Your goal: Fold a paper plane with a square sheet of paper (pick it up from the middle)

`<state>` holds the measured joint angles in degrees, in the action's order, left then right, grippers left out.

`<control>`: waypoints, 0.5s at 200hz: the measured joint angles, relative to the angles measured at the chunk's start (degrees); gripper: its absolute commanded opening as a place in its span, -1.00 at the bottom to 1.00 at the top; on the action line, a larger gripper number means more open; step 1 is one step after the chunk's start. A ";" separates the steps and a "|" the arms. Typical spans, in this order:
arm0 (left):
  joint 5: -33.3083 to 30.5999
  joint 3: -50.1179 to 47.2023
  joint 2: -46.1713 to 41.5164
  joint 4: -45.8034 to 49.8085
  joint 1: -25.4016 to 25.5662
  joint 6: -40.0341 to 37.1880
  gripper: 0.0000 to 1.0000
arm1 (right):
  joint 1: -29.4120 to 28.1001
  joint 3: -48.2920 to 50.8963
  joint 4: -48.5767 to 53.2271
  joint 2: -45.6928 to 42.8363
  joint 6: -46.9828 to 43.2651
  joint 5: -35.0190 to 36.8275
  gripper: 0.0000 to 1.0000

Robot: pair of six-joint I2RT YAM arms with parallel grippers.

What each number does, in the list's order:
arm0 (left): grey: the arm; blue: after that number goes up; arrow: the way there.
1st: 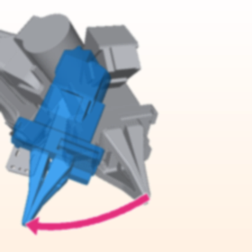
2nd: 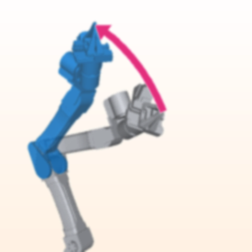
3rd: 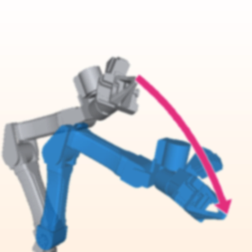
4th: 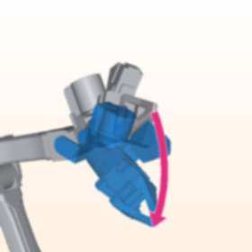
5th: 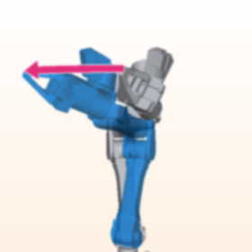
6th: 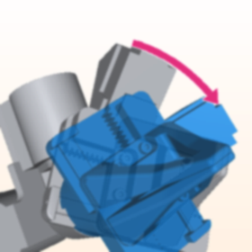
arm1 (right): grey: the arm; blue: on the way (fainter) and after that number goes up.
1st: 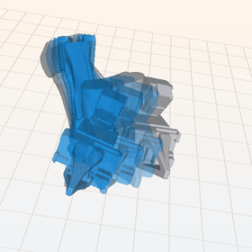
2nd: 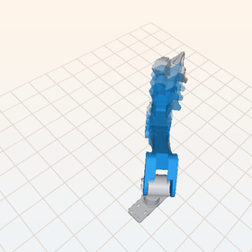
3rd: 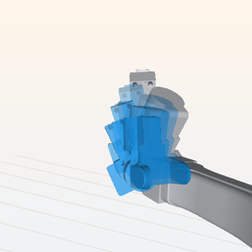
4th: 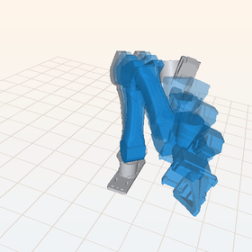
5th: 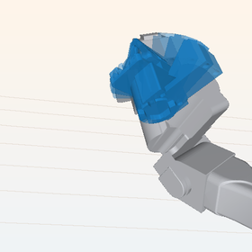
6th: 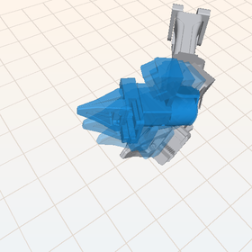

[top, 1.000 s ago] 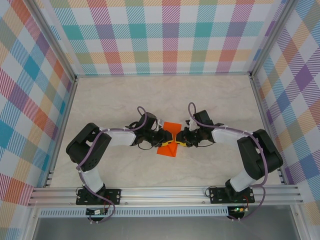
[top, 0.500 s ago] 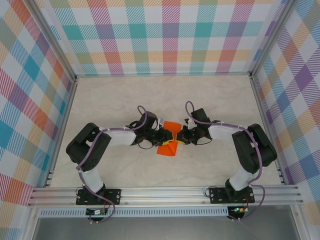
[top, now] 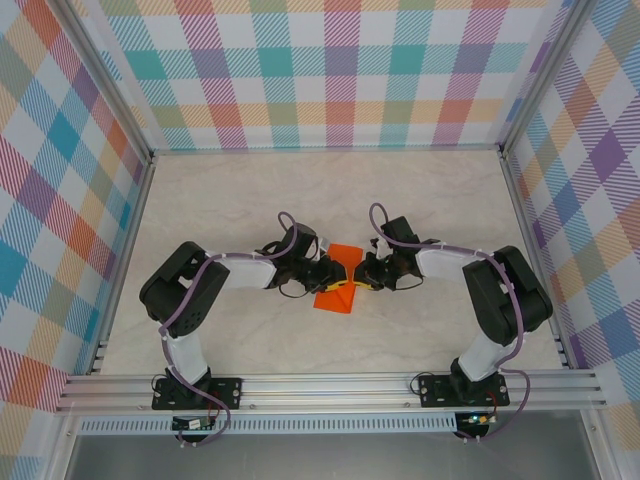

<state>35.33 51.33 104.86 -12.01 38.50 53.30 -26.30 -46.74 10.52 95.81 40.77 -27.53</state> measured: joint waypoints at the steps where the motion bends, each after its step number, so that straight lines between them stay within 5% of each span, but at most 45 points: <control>1: 0.02 0.00 0.00 0.00 0.00 -0.02 -0.56 | 0.00 0.00 0.04 0.00 -0.04 0.02 -0.55; 51: -0.02 0.00 0.00 0.04 0.00 -0.15 -0.56 | 0.00 -0.02 -0.02 0.00 -0.81 -0.42 -0.44; 100: -0.02 0.00 0.00 0.02 0.00 -0.15 -0.57 | 0.00 -0.22 -0.96 0.11 -0.94 -1.90 -0.82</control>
<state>35.31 51.33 104.86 -11.99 38.50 53.15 -26.30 -46.96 9.56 95.92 39.83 -29.43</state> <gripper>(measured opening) 0.219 0.123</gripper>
